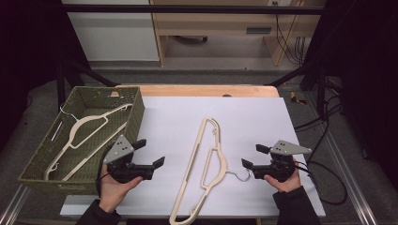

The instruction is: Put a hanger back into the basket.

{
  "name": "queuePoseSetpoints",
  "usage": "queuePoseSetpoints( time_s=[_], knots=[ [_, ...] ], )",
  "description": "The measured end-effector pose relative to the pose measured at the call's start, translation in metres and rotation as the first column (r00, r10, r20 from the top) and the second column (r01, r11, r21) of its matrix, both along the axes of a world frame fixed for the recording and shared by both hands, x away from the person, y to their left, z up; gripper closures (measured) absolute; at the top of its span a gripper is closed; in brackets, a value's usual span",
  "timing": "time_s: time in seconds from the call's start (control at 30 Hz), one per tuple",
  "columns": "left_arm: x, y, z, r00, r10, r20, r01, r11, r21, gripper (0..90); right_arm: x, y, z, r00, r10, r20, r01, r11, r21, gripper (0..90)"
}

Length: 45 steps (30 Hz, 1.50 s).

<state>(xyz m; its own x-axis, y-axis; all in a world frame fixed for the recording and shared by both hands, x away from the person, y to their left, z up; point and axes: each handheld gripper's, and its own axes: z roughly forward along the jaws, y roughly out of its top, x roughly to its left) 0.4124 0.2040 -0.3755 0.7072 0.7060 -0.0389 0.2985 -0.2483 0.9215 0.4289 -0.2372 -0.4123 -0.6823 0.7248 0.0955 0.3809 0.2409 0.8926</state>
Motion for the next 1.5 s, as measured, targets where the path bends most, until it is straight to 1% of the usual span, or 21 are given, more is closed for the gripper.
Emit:
queuePoseSetpoints(
  time_s=[0.1, 0.27, 0.37, 0.47, 0.5, 0.67, 0.7, 0.8, 0.83, 0.93, 0.97, 1.0, 1.03, 1.1, 1.17, 1.2, 1.23, 1.3, 1.37, 1.43, 1.5],
  knots=[
    [-0.002, -0.006, -0.01, 0.9999, -0.007, -0.007, 0.007, 0.9999, 0.014, 11.2, 0.002, 0.006, -0.006, 0.9995, 0.023, -0.02, -0.024, 0.999, -0.024, 23.8],
    [-0.002, -0.012, -0.023, 0.9989, -0.034, -0.034, 0.035, 0.999, 0.027, 11.1, 0.004, 0.013, -0.013, 0.9981, 0.043, -0.044, -0.045, 0.998, -0.043, 26.3],
    [-0.002, -0.014, -0.029, 0.9982, -0.042, -0.042, 0.044, 0.9983, 0.038, 10.5, 0.006, 0.019, -0.02, 0.9956, 0.061, -0.071, -0.067, 0.995, -0.072, 30.4],
    [-0.002, -0.015, -0.034, 0.9975, -0.044, -0.056, 0.046, 0.9979, 0.045, 10.0, 0.007, 0.021, -0.024, 0.9944, 0.07, -0.079, -0.076, 0.993, -0.086, 33.7],
    [-0.001, -0.015, -0.035, 0.9971, -0.044, -0.062, 0.047, 0.9976, 0.05, 9.4, 0.008, 0.023, -0.027, 0.9919, 0.088, -0.092, -0.097, 0.99, -0.098, 37.0],
    [0.0, -0.015, -0.041, 0.9964, -0.041, -0.075, 0.045, 0.9971, 0.061, 8.5, 0.011, 0.029, -0.035, 0.9873, 0.112, -0.112, -0.127, 0.983, -0.134, 42.7],
    [0.001, -0.015, -0.042, 0.9954, -0.047, -0.084, 0.052, 0.9969, 0.059, 8.0, 0.013, 0.031, -0.04, 0.984, 0.116, -0.135, -0.136, 0.98, -0.145, 46.7],
    [0.002, -0.015, -0.043, 0.9953, -0.05, -0.083, 0.055, 0.9963, 0.065, 7.9, 0.015, 0.032, -0.044, 0.9797, 0.131, -0.151, -0.155, 0.975, -0.157, 50.0],
    [0.002, -0.016, -0.044, 0.9952, -0.05, -0.084, 0.056, 0.9965, 0.063, 7.8, 0.017, 0.033, -0.049, 0.9749, 0.138, -0.174, -0.167, 0.973, -0.162, 53.4],
    [0.003, -0.016, -0.045, 0.9947, -0.053, -0.088, 0.059, 0.9962, 0.064, 7.9, 0.019, 0.034, -0.054, 0.9714, 0.139, -0.192, -0.174, 0.969, -0.175, 56.8],
    [0.003, -0.017, -0.046, 0.9943, -0.055, -0.091, 0.061, 0.9959, 0.067, 7.9, 0.02, 0.036, -0.058, 0.971, 0.141, -0.193, -0.18, 0.963, -0.199, 59.3],
    [0.003, -0.017, -0.047, 0.9941, -0.056, -0.093, 0.062, 0.9957, 0.068, 7.9, 0.02, 0.036, -0.058, 0.971, 0.141, -0.193, -0.18, 0.963, -0.199, 59.3],
    [0.003, -0.018, -0.047, 0.9939, -0.057, -0.095, 0.064, 0.9955, 0.07, 8.0, 0.021, 0.036, -0.06, 0.9691, 0.146, -0.199, -0.188, 0.96, -0.209, 64.0],
    [0.003, -0.019, -0.048, 0.993, -0.064, -0.099, 0.072, 0.9947, 0.073, 8.2, 0.022, 0.037, -0.061, 0.9683, 0.146, -0.202, -0.189, 0.958, -0.214, 65.2],
    [0.003, -0.021, -0.049, 0.9927, -0.069, -0.099, 0.076, 0.9943, 0.075, 8.7, 0.025, 0.037, -0.065, 0.9641, 0.163, -0.21, -0.208, 0.953, -0.219, 70.4],
    [0.003, -0.021, -0.049, 0.9924, -0.071, -0.1, 0.079, 0.994, 0.076, 8.7, 0.025, 0.037, -0.065, 0.9641, 0.163, -0.21, -0.208, 0.953, -0.219, 70.4],
    [0.003, -0.022, -0.049, 0.9923, -0.073, -0.1, 0.081, 0.9938, 0.077, 9.0, 0.026, 0.038, -0.067, 0.9602, 0.176, -0.217, -0.224, 0.949, -0.22, 73.6],
    [0.003, -0.022, -0.049, 0.9921, -0.074, -0.101, 0.082, 0.9936, 0.078, 9.2, 0.027, 0.037, -0.068, 0.9602, 0.179, -0.214, -0.226, 0.949, -0.218, 75.2],
    [0.003, -0.023, -0.05, 0.9919, -0.077, -0.101, 0.085, 0.9935, 0.075, 9.8, 0.028, 0.038, -0.069, 0.954, 0.206, -0.218, -0.252, 0.945, -0.209, 80.2],
    [0.003, -0.024, -0.05, 0.9913, -0.082, -0.103, 0.09, 0.993, 0.076, 9.9, 0.028, 0.038, -0.069, 0.9545, 0.209, -0.212, -0.253, 0.945, -0.207, 81.1],
    [0.003, -0.026, -0.05, 0.9912, -0.084, -0.102, 0.092, 0.9928, 0.076, 10.2, 0.029, 0.038, -0.07, 0.9512, 0.234, -0.201, -0.275, 0.938, -0.212, 84.2]
  ],
)
